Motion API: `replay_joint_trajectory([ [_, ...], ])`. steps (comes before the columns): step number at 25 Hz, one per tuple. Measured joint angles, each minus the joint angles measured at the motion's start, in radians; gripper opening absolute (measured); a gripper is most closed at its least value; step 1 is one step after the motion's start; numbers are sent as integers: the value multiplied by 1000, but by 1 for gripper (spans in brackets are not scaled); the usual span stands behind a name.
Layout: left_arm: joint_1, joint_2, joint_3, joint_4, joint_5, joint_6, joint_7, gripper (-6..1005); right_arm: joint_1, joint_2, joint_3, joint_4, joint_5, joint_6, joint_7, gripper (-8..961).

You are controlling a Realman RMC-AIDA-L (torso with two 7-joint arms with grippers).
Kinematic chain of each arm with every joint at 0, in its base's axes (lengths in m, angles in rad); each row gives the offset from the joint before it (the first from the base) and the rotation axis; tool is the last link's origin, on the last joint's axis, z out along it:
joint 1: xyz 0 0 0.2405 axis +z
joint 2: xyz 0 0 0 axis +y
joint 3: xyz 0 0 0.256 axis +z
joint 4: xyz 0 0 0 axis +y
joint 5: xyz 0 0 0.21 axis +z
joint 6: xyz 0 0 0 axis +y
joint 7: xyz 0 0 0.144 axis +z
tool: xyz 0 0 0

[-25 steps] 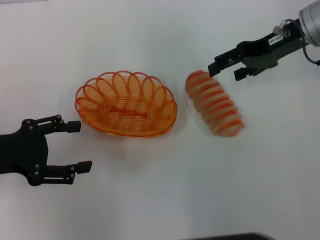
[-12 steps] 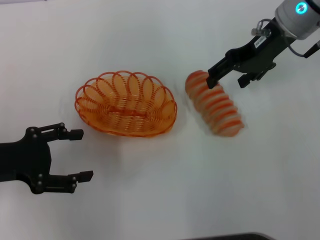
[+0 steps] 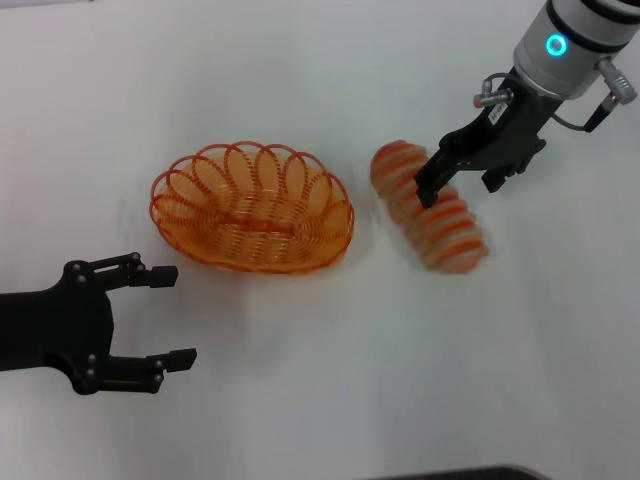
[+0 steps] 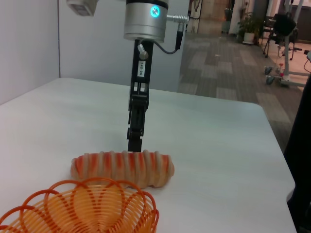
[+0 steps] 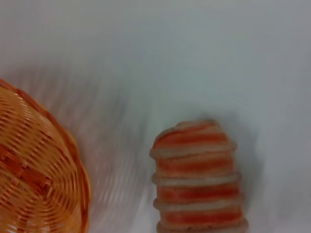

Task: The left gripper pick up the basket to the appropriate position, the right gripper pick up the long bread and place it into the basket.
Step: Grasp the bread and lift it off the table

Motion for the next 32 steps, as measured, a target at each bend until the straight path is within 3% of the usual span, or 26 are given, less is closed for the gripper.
replay_joint_trajectory([
  [32, -8, -2, 0, -20, -8, -18, 23, 877, 80, 13, -88, 201, 15, 217, -16, 945],
])
